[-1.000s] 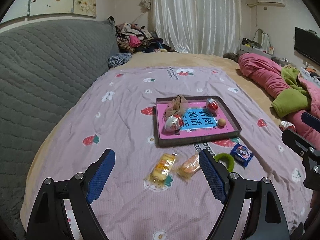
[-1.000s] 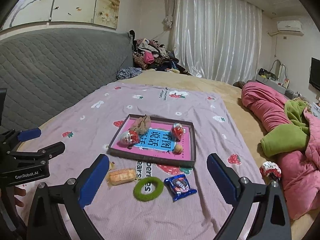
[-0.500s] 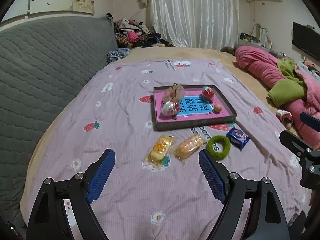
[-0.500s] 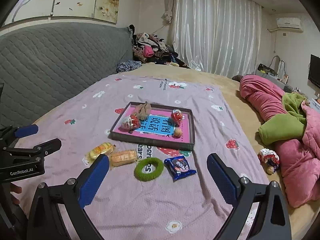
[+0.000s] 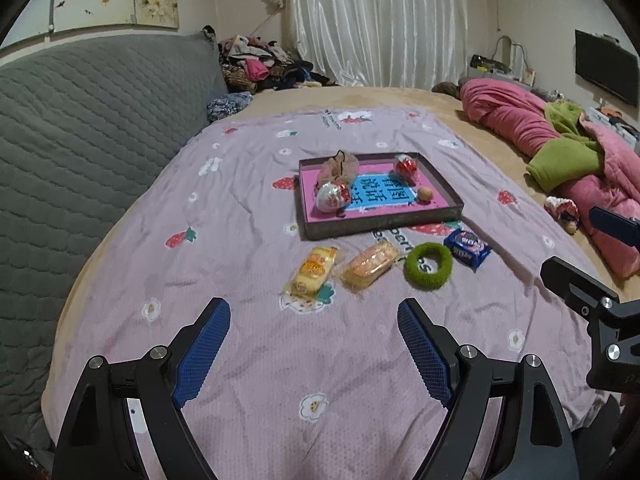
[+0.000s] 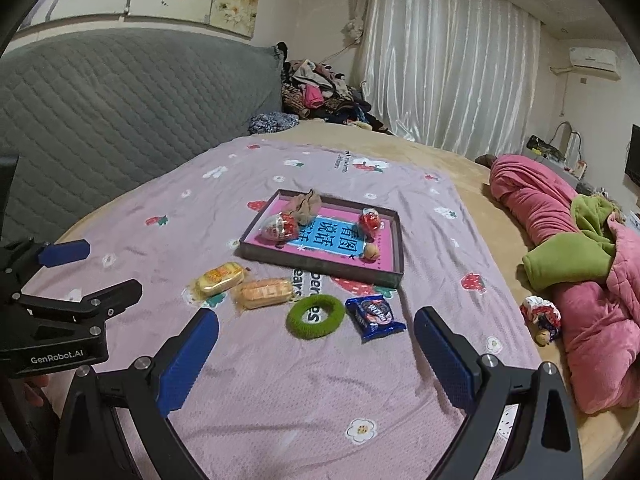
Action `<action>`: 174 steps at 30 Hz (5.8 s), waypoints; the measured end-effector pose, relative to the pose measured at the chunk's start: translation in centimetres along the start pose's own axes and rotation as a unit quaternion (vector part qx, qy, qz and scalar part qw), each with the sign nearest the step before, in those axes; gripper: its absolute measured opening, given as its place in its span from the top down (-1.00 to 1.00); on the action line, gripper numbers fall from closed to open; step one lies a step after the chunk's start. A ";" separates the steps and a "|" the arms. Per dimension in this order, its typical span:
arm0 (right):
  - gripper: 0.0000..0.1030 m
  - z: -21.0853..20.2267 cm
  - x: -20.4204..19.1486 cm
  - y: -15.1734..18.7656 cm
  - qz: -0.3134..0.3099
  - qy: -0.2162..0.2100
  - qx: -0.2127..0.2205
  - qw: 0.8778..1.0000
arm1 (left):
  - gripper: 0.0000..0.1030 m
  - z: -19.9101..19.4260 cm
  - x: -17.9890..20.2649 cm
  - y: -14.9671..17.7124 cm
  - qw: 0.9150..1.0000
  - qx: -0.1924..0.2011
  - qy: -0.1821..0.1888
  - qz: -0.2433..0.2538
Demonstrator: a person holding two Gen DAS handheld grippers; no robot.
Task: Organize objects
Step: 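Withdraw both open tools from the tray toward the remaining snacks, then grasp the yellow bagged bun with left tool while right tool grasps the green fuzzy ring, then lift and carry the yellow bun and green ring toward the pink tray with both tools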
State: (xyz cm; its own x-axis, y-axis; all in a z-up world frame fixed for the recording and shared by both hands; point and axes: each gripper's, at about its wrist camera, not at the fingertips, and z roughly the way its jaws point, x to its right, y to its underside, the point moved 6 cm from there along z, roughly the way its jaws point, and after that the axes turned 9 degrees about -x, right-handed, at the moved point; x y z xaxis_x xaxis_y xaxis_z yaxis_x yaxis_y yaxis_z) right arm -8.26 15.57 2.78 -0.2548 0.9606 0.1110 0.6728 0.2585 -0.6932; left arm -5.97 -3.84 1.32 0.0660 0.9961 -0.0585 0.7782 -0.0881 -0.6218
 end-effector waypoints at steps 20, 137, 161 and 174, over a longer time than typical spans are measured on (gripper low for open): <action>-0.92 3.5 -0.9 2.2 -0.012 -0.008 -0.032 0.999 | -0.68 3.7 -0.3 2.3 1.000 -0.028 0.005 0.002; 0.65 15.7 -0.7 2.7 0.032 -0.080 -0.117 0.989 | 0.25 17.8 0.2 -0.3 0.993 -0.106 0.053 -0.003; 0.65 6.4 1.4 0.6 0.038 -0.090 -0.052 0.994 | 0.25 7.8 4.0 -2.0 0.998 -0.049 0.046 0.019; 0.65 1.7 4.3 -4.1 0.033 -0.068 0.001 0.997 | 0.25 3.4 5.5 -6.6 0.999 -0.009 0.033 0.031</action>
State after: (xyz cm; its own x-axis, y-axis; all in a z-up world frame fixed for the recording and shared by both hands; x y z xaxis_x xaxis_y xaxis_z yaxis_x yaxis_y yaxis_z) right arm -13.33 18.49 4.89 -0.3029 0.9525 -0.0324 0.6896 0.1956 -0.6972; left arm -12.86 2.23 2.41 0.1547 0.9870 -0.0438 0.7822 -0.1494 -0.6048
